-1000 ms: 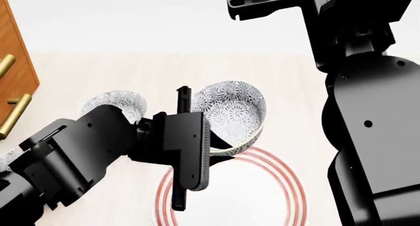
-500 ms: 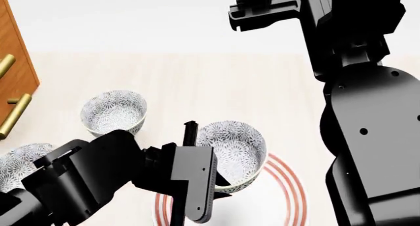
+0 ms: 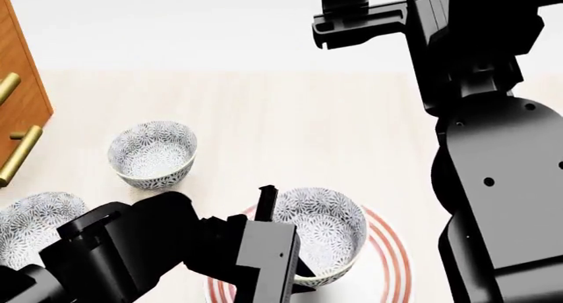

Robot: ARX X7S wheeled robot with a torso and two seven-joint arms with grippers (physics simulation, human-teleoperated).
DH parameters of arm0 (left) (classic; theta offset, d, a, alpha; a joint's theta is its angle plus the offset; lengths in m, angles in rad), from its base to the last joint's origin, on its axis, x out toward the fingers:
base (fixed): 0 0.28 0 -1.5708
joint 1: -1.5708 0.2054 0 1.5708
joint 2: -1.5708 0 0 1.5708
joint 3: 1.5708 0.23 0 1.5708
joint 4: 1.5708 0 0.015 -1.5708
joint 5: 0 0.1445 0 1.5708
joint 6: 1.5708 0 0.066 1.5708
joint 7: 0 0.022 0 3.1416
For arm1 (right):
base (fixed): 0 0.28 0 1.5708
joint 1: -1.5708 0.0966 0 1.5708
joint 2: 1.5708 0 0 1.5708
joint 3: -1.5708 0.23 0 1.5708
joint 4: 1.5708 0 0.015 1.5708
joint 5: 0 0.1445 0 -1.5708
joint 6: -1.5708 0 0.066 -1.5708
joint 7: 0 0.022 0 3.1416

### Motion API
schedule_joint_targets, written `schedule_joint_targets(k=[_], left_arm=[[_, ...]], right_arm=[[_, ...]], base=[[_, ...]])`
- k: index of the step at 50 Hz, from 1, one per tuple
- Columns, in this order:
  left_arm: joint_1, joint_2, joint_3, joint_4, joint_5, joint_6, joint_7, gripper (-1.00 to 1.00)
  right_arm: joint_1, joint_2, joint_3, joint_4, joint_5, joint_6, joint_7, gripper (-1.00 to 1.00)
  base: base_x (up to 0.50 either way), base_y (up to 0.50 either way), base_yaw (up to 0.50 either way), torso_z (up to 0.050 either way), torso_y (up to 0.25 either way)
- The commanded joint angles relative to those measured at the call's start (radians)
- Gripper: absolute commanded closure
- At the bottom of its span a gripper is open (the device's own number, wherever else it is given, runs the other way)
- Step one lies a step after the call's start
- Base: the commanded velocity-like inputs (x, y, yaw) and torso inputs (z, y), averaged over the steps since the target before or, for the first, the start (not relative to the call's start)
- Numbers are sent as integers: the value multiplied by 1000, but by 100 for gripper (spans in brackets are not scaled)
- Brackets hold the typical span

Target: Put the bowl at the front on the plate.

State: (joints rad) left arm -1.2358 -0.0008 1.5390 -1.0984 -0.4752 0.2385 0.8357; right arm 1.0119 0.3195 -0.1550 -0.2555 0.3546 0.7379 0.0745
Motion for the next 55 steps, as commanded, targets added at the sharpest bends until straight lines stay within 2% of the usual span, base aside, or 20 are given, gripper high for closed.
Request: schedule_joint_targets(k=[1, 55], left_arm=[[13, 1, -16, 10, -1, 4, -4, 100], [66, 1, -19, -1, -19, -2, -46, 100]], right_arm=[[-9, 2, 2, 2, 5, -9, 1, -100], [-35, 7, 22, -36, 55, -15, 7, -100]], base=[[0, 0, 0, 0, 0], [0, 0, 0, 0, 0]])
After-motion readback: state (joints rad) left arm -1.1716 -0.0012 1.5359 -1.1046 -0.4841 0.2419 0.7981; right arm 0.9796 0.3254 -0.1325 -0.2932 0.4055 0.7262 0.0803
